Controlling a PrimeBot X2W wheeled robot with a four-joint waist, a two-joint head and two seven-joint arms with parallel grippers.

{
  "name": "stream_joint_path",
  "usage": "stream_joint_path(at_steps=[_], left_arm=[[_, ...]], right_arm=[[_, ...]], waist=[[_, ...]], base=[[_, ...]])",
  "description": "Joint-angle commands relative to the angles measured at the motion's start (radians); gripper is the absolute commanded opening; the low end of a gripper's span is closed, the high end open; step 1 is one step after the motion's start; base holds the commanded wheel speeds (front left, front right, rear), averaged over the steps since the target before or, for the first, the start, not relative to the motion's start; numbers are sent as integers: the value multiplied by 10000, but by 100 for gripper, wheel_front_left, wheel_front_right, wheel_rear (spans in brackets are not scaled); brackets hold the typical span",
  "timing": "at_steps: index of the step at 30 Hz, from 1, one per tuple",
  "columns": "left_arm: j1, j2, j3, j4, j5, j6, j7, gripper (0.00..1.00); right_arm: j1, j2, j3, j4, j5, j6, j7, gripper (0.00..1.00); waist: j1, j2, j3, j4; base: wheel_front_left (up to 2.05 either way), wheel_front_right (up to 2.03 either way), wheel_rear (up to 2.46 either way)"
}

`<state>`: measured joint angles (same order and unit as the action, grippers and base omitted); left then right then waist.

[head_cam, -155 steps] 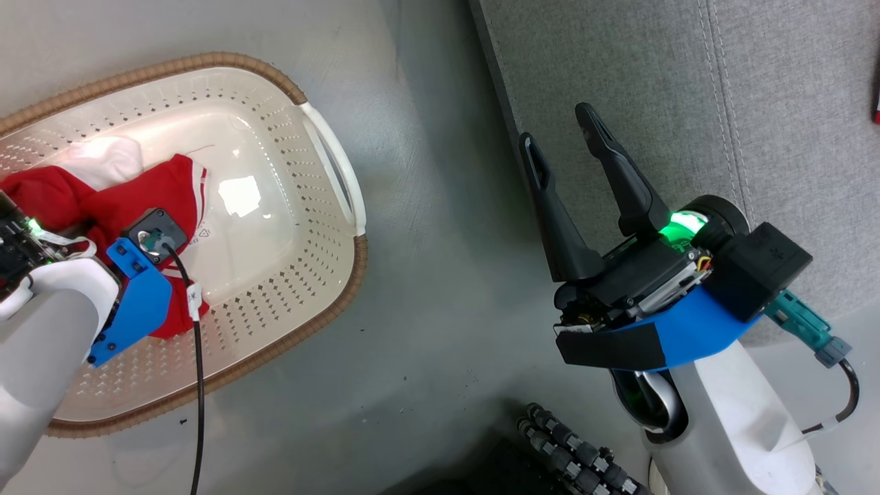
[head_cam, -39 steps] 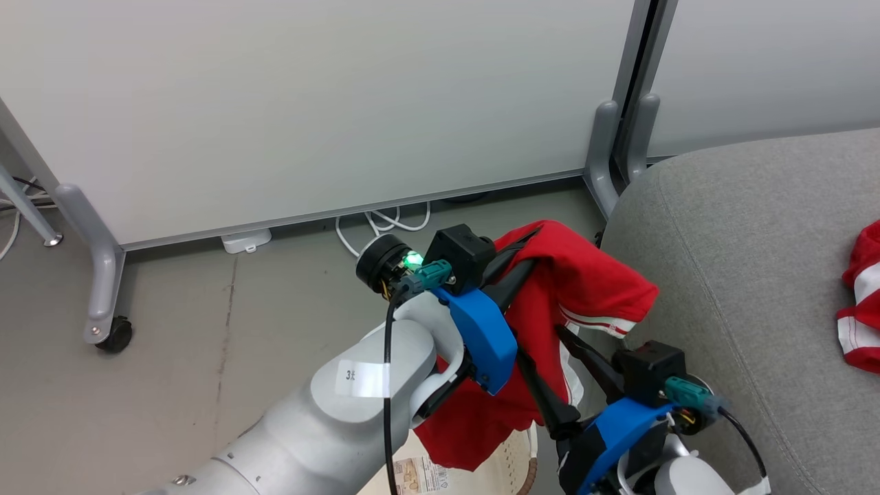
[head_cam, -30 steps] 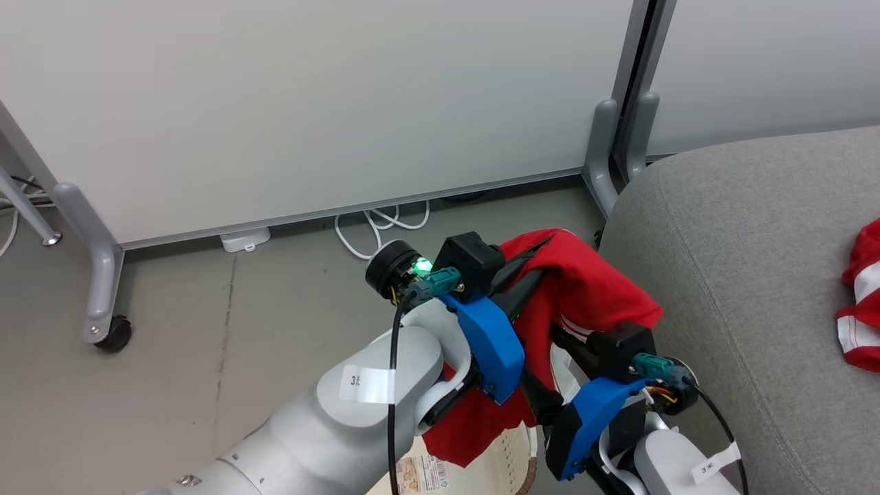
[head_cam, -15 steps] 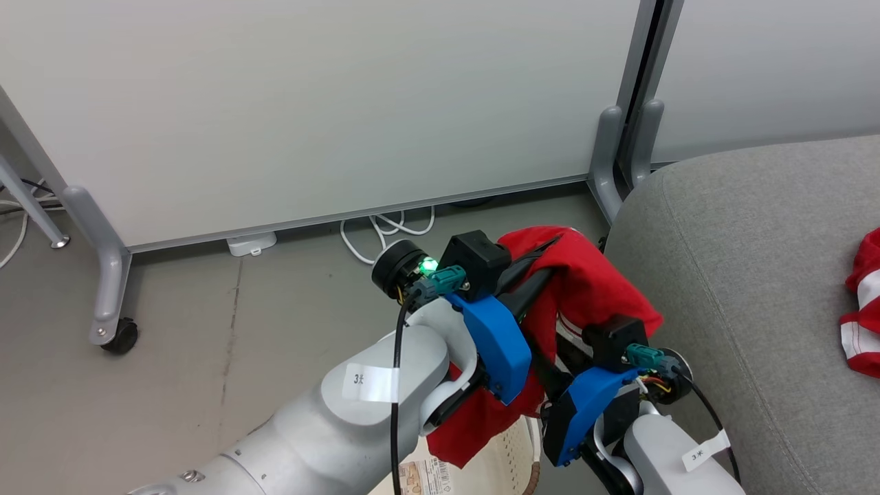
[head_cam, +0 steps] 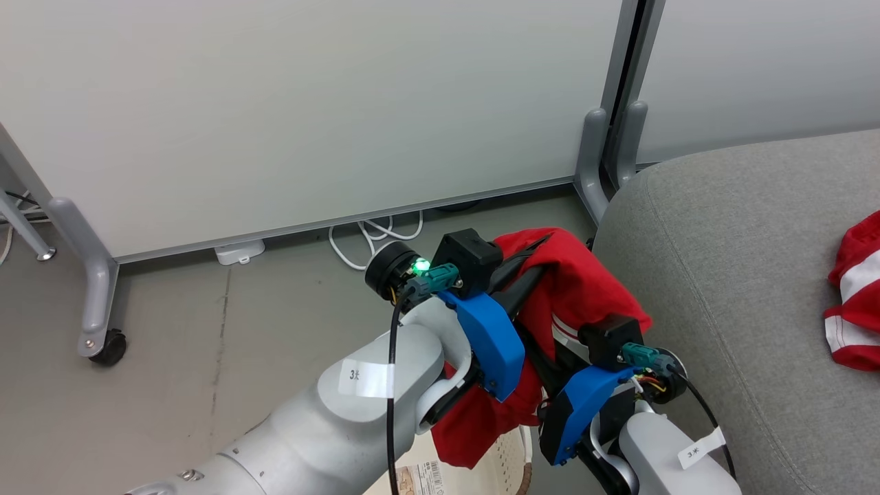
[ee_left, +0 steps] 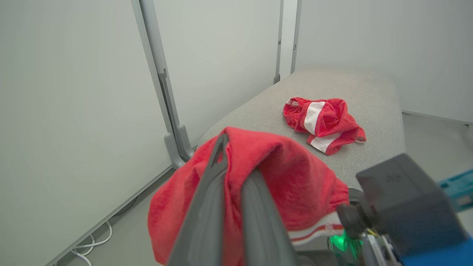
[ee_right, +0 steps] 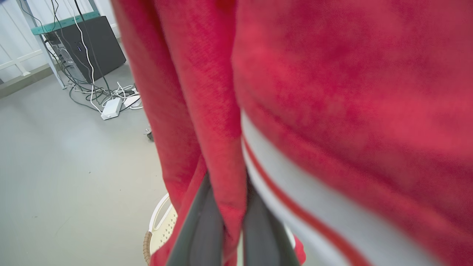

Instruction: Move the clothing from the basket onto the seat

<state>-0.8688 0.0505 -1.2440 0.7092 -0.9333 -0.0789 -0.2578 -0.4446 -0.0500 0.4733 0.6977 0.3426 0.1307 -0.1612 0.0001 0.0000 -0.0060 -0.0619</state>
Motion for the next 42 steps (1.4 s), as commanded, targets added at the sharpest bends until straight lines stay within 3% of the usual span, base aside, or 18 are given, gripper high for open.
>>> stream_joint_path(at_steps=[1, 7, 8, 9, 10, 11, 12, 29, 42], left_arm=[[-170, -1, -18, 17, -32, 13, -58, 0], [-180, -1, -49, 55, -59, 23, -81, 0], [-177, -1, -52, 58, -65, 30, -83, 11], [-178, -1, -57, 61, -64, 37, -85, 32], [-179, -1, -61, 62, -62, 44, -79, 47], [-183, -1, -66, 62, -55, 51, -81, 80], [-190, -1, -71, 61, -42, 59, -82, 100], [91, 0, 327, 2, 232, 207, -87, 100], [2505, 851, 3275, -1613, 2485, 775, -88, 100]], right_arm=[[-119, -8, 13, 37, 16, 1, -87, 0], [-253, -8, 29, 152, -12, 1, -143, 0], [-262, -8, 31, 162, -11, 1, -163, 0], [-269, -8, 30, 172, -11, 1, -174, 0], [-266, -8, 31, 182, -1, 1, -185, 0], [-266, -8, 37, 196, 13, 1, -197, 0], [-275, -8, 44, 210, 27, 1, -200, 0], [-361, -8, 109, 382, 42, 1, -286, 0], [-394, -8, -124, 216, -204, 1, -425, 0]], waist=[[-1, 0, -3, -8], [-1, 0, -10, -49], [-1, 0, -9, -52], [-1, 0, -8, -53], [-1, 0, -7, -52], [-1, 0, -6, -51], [-1, 0, -5, -51], [-1, 0, -4, -61], [-1, 0, 121, -66]], base=[[0, 0, 0], [0, 0, 0], [0, 0, 0], [0, 0, 0], [0, 0, 0], [0, 0, 0], [0, 0, 0], [0, 0, 0], [0, 0, 0]])
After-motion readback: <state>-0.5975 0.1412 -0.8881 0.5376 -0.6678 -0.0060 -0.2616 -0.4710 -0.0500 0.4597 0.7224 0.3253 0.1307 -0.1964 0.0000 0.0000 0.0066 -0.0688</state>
